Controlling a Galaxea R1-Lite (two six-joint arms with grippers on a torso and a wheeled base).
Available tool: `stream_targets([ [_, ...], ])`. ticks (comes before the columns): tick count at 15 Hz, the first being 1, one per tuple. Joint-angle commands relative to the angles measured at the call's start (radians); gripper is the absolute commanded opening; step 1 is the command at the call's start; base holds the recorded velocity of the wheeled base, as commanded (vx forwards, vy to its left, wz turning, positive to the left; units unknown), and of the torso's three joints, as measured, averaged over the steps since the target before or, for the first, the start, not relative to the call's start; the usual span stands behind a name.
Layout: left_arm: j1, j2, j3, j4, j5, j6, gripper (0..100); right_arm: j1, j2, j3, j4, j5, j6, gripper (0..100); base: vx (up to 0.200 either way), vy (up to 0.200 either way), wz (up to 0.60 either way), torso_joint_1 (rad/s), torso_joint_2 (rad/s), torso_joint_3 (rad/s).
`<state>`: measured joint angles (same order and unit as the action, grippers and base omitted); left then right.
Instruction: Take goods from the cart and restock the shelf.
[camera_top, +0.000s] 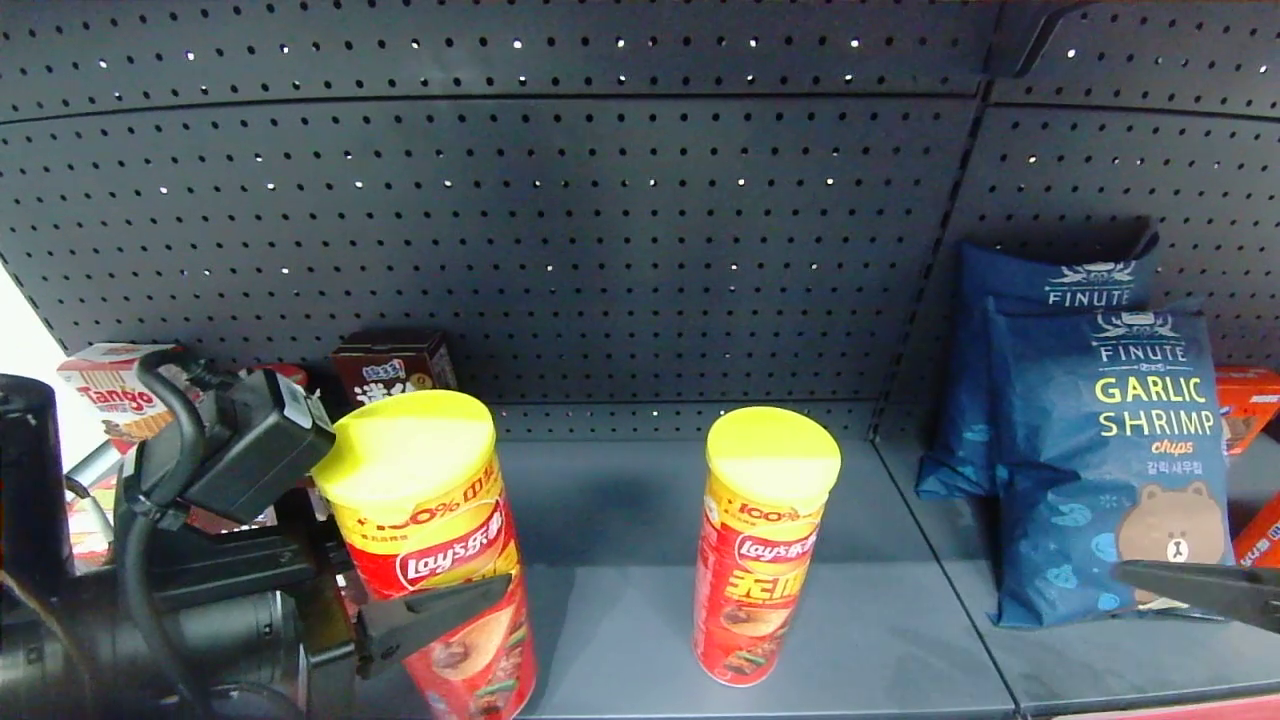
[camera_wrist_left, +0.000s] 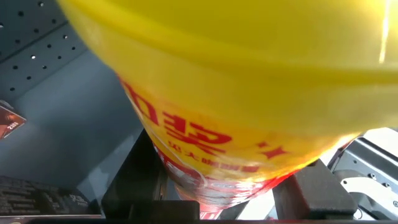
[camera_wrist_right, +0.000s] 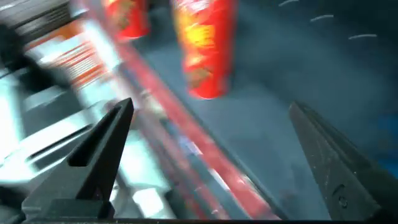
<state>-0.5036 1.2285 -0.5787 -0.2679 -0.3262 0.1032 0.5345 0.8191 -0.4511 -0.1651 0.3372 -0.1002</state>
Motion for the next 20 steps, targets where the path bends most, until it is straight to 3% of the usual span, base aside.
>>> stream_targets([
  [1,-0.001,0.002,-0.001,-0.001,0.001,0.003,0,-0.019,-0.149,-0.008,0.026,-0.026,0.002,100,0.000,0.000,0.00,0.000,0.00,0.000],
  [3,-0.007,0.003,-0.015,-0.001,0.039,0.032,0,-0.021,-0.166,0.015,0.019,-0.026,0.025,100,0.000,0.000,0.00,0.000,0.00,0.000],
  [9,-0.001,0.106,-0.173,0.009,0.026,0.033,0,-0.025,-0.176,0.046,0.015,-0.029,0.073,100,0.000,0.000,0.00,0.000,0.00,0.000],
  [12,0.020,0.166,-0.194,0.002,-0.125,0.029,0,-0.025,-0.179,0.086,0.015,-0.029,0.097,100,0.000,0.000,0.00,0.000,0.00,0.000],
  [16,0.065,0.312,-0.305,-0.005,-0.189,0.036,0,-0.025,-0.192,0.097,0.015,-0.029,0.106,100,0.000,0.000,0.00,0.000,0.00,0.000],
  [18,0.070,0.387,-0.363,-0.060,-0.208,0.033,0,-0.027,-0.192,0.095,0.015,-0.032,0.106,100,0.000,0.000,0.00,0.000,0.00,0.000],
  [19,0.073,0.427,-0.389,-0.091,-0.229,0.033,0,-0.027,-0.193,0.095,0.015,-0.032,0.106,100,0.000,0.000,0.00,0.000,0.00,0.000],
  [20,0.086,0.494,-0.441,-0.139,-0.287,0.035,0,-0.027,-0.192,0.092,0.015,-0.046,0.106,100,0.000,0.000,0.00,0.000,0.00,0.000],
])
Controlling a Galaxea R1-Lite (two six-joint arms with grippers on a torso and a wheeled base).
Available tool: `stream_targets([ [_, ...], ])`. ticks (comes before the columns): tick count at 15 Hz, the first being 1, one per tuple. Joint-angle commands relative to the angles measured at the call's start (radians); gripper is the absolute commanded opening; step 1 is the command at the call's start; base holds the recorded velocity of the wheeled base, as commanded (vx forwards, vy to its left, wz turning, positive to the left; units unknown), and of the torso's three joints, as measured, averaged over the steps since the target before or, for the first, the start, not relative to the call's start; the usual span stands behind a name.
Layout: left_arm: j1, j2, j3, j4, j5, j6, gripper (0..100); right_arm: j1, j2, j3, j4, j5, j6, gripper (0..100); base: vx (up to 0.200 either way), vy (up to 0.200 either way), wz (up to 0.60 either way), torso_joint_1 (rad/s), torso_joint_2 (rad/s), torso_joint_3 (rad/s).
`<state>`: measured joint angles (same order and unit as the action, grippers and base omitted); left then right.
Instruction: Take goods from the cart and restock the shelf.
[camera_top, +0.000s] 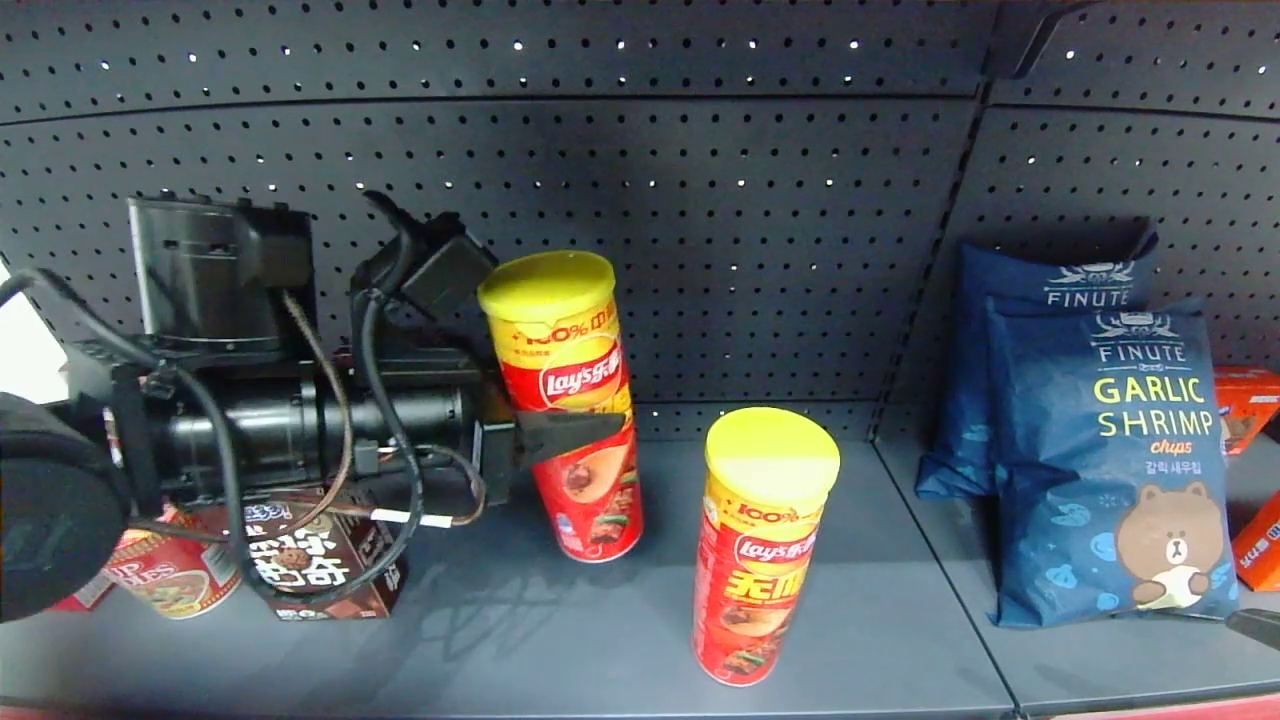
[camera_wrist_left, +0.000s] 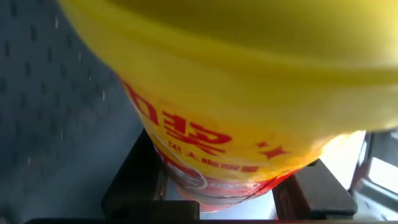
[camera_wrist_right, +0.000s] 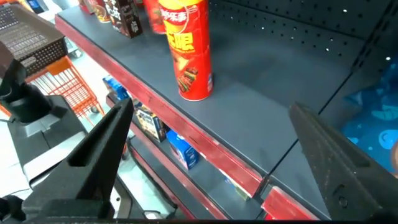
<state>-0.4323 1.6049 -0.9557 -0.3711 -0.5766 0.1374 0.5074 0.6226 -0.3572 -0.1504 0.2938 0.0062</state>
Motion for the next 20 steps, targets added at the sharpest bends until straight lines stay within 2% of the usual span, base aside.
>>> stream_targets([
  [1,0.021,0.159,-0.097,-0.039,-0.058,0.010,0,0.000,0.005,-0.002,0.000,-0.015,0.000,100,0.000,0.000,0.00,0.000,0.00,0.000],
  [2,0.026,0.171,-0.107,-0.039,-0.068,0.016,0,0.000,0.005,0.000,0.000,-0.015,0.000,100,0.000,0.000,0.00,0.000,0.00,0.000],
  [4,0.053,0.233,-0.164,-0.039,-0.128,0.054,0,0.000,-0.006,-0.002,0.000,-0.018,0.000,100,0.000,0.000,0.00,0.000,0.00,0.000],
  [8,0.058,0.287,-0.245,-0.032,-0.124,0.070,0,0.000,-0.027,0.001,0.003,-0.035,0.001,100,0.000,0.000,0.00,0.000,0.00,0.000],
  [9,0.055,0.316,-0.271,-0.029,-0.126,0.085,0,0.000,-0.023,0.001,0.002,-0.036,0.005,100,0.000,0.000,0.00,0.000,0.00,0.000],
  [12,0.053,0.349,-0.271,-0.015,-0.118,0.113,0,0.000,-0.020,0.000,0.002,-0.036,0.005,100,0.000,0.000,0.00,0.000,0.00,0.000],
  [16,0.043,0.375,-0.290,-0.008,-0.118,0.113,0,0.000,-0.023,0.000,0.002,-0.038,0.005,100,0.000,0.000,0.00,0.000,0.00,0.000],
  [17,0.026,0.375,-0.301,0.037,-0.115,0.119,0,0.000,-0.021,0.001,0.002,-0.038,0.005,100,0.000,0.000,0.00,0.000,0.00,0.000],
  [18,0.026,0.382,-0.311,0.057,-0.114,0.151,0,0.000,-0.023,0.001,0.002,-0.038,0.005,100,0.000,0.000,0.00,0.000,0.00,0.000],
  [19,0.029,0.408,-0.339,0.060,-0.114,0.202,0,0.000,-0.021,0.001,0.002,-0.038,0.005,100,0.000,0.000,0.00,0.000,0.00,0.000],
  [20,0.030,0.429,-0.360,0.060,-0.114,0.228,0,0.000,-0.020,0.001,0.002,-0.038,0.005,100,0.000,0.000,0.00,0.000,0.00,0.000],
])
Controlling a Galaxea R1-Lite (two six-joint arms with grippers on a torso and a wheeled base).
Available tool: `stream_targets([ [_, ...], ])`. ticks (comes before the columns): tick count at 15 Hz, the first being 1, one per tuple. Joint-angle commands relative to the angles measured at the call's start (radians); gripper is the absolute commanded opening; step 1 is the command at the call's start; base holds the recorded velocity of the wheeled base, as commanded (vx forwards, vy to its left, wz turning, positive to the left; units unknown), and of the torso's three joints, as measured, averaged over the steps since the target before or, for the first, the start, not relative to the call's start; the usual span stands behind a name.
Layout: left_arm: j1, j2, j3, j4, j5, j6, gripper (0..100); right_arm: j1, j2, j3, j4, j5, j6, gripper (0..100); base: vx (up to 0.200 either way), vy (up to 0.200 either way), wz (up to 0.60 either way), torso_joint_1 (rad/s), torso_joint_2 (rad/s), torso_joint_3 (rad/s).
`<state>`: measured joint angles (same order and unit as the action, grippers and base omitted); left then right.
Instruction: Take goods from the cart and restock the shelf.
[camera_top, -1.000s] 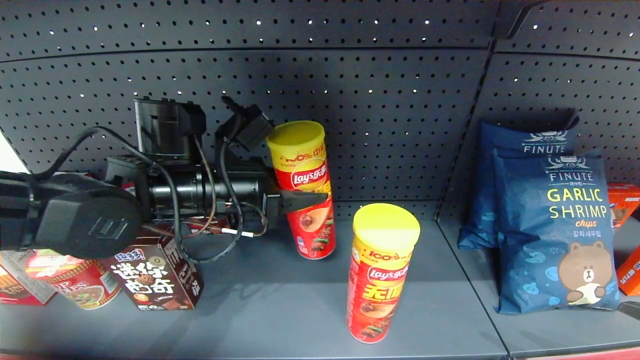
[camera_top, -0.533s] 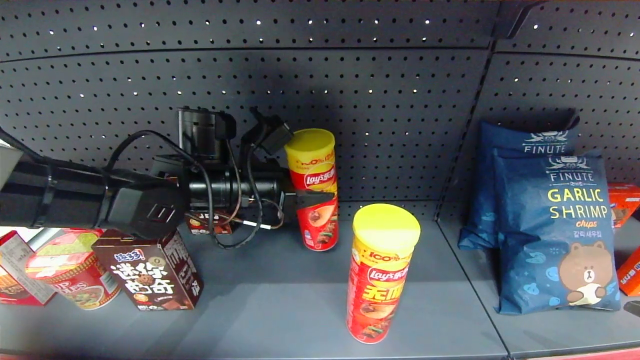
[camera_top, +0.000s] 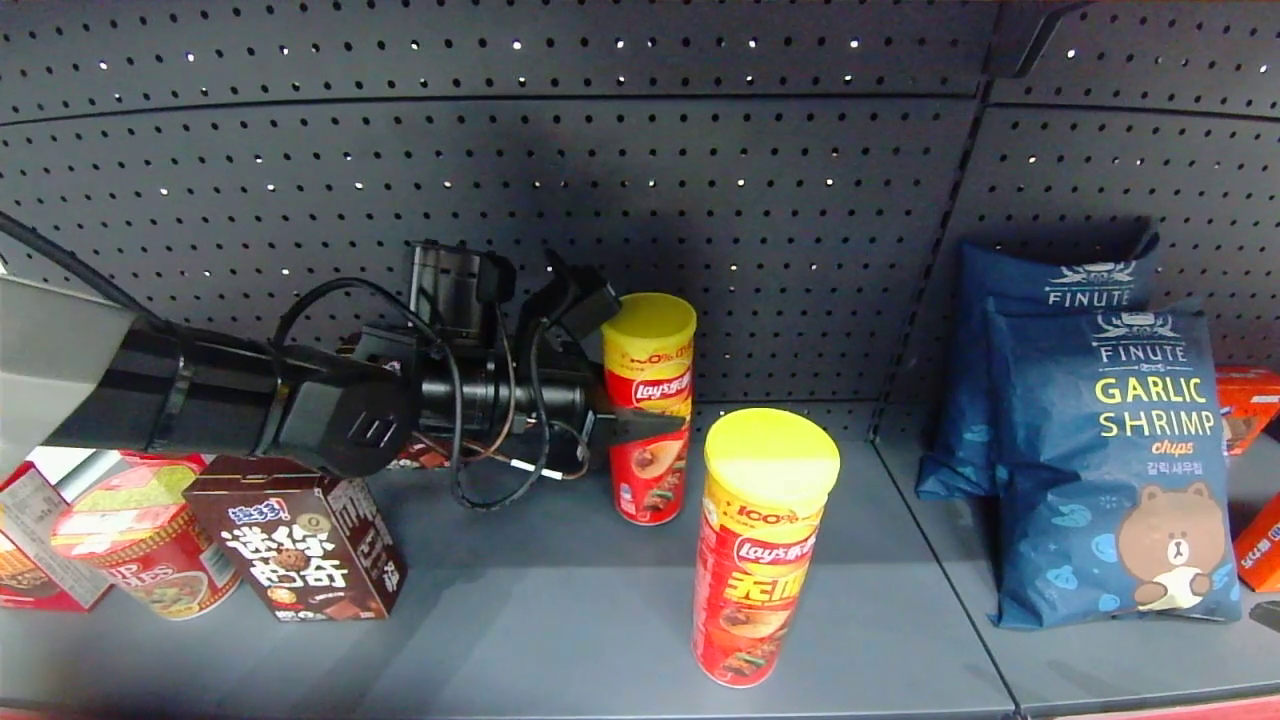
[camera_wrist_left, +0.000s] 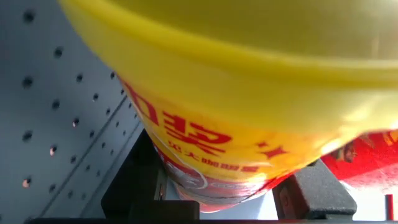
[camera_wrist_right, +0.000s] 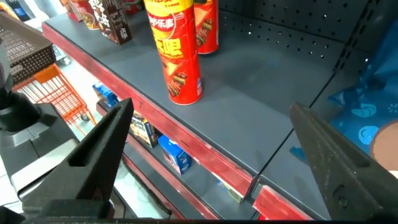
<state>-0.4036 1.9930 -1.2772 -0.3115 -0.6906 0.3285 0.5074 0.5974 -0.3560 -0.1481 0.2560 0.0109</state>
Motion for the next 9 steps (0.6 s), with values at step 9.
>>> stream_targets([
  [9,-0.018,0.125,-0.160,0.003,-0.001,0.047,0,0.002,-0.002,0.009,0.001,0.000,0.000,100,0.000,0.000,0.00,0.000,0.00,0.000],
])
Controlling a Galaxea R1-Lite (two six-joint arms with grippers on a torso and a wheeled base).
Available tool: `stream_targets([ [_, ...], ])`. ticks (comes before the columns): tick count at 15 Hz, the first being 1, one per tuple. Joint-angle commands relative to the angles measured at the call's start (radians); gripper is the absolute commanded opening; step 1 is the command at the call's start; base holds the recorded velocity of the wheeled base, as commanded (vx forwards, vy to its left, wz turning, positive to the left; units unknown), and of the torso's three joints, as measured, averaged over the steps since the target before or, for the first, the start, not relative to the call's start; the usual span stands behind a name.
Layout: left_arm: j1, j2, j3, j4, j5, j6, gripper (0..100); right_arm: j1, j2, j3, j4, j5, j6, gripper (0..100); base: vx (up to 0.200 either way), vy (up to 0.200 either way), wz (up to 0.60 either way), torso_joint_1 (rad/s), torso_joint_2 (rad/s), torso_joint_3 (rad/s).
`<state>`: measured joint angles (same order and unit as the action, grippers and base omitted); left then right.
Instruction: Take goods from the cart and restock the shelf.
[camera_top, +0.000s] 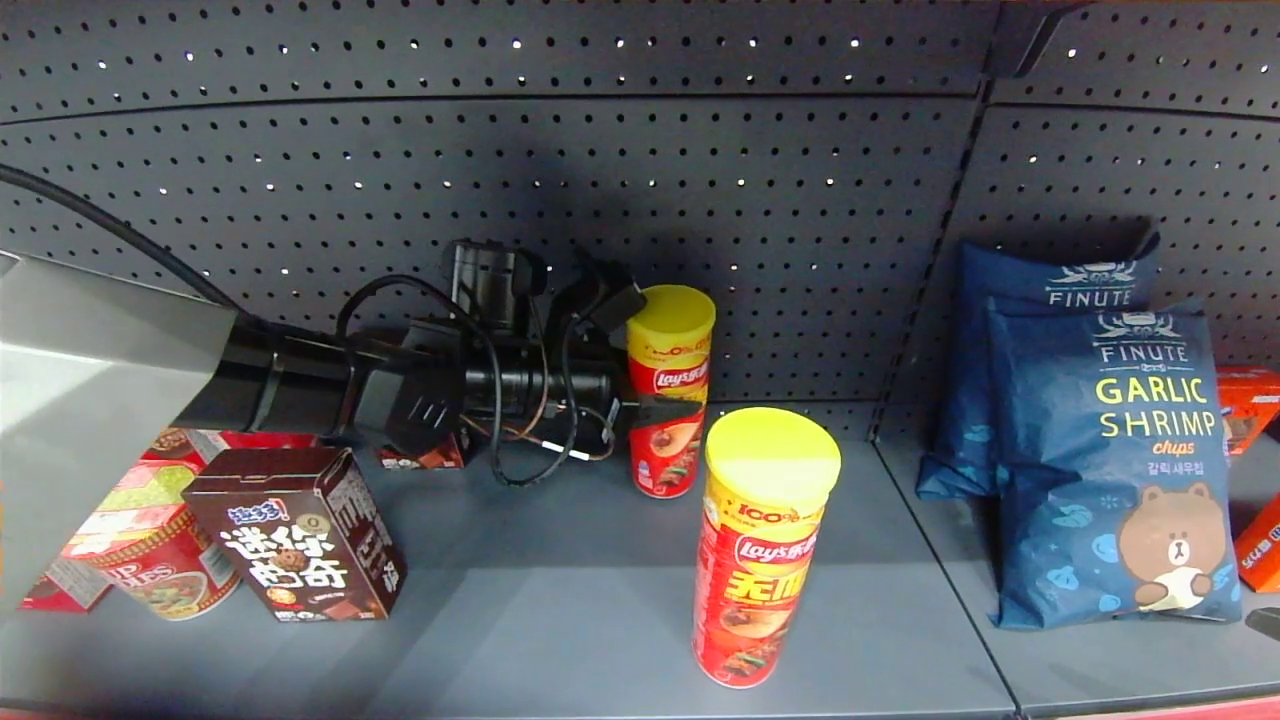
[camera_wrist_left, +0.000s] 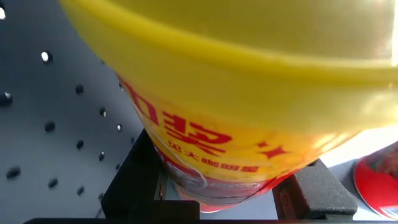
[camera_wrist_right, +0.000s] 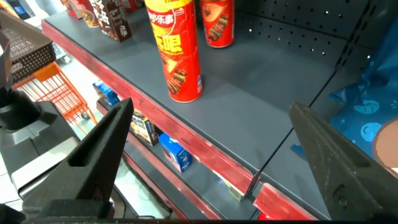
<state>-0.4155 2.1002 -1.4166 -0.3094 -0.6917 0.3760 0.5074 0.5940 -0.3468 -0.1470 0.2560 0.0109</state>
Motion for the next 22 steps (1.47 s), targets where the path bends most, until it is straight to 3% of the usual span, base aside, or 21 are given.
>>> stream_targets([
  [1,-0.008,0.029,-0.035,0.001,0.000,0.000,0,0.000,0.001,0.000,0.000,0.000,0.000,100,0.000,0.000,0.00,0.000,0.00,0.000],
  [12,-0.016,0.052,-0.048,0.001,0.000,0.000,0,0.000,-0.022,0.020,0.000,-0.001,0.000,100,0.000,0.000,0.00,0.000,0.00,0.000],
  [13,-0.016,0.052,-0.048,0.001,0.000,0.000,100,0.000,-0.022,0.020,-0.002,-0.001,0.000,100,0.000,0.000,0.00,0.000,0.00,0.000],
  [16,-0.012,0.047,-0.033,0.001,0.001,0.000,100,0.000,-0.022,0.020,0.000,-0.001,0.000,100,0.000,0.000,0.00,0.000,0.00,0.000],
  [22,0.034,-0.114,0.094,-0.001,0.003,0.000,100,0.000,-0.017,0.012,0.000,0.000,0.000,100,0.000,0.000,0.00,0.000,0.00,0.000],
])
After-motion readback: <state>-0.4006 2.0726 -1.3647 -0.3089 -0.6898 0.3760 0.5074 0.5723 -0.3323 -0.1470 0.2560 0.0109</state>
